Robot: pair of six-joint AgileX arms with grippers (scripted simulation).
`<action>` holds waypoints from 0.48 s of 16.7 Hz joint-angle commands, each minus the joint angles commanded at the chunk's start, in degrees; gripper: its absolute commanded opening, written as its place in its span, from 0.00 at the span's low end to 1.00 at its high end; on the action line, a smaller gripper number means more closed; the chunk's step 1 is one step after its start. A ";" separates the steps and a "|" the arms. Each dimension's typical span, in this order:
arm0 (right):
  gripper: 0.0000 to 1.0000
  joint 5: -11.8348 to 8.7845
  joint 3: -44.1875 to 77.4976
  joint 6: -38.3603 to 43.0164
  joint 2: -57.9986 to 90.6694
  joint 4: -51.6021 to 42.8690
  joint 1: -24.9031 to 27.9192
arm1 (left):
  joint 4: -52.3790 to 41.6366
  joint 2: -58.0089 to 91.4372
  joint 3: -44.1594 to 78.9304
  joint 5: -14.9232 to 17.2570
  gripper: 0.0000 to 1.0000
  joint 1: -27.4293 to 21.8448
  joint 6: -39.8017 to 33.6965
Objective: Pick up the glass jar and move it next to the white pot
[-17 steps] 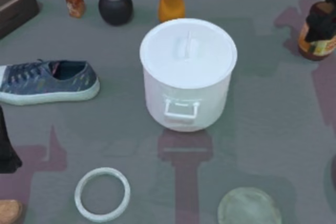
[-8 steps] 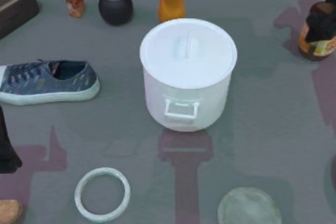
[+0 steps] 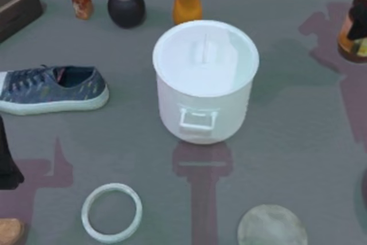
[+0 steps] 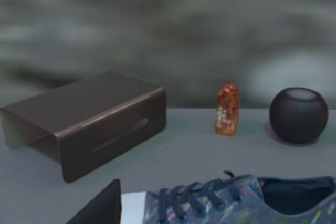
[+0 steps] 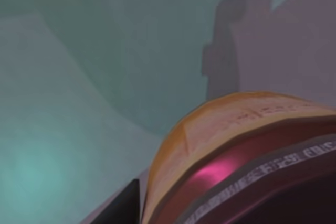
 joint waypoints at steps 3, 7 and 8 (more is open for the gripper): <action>0.00 -0.12 -9.30 -0.12 -8.21 1.01 -0.02 | 0.00 0.00 0.00 0.00 1.00 0.00 0.00; 0.00 -0.20 -17.57 -0.23 -15.67 1.93 -0.12 | 0.00 0.00 0.00 0.00 1.00 0.00 0.00; 0.00 -0.21 -18.33 -0.24 -16.41 2.03 -0.13 | 0.00 0.00 0.00 0.00 1.00 0.00 0.00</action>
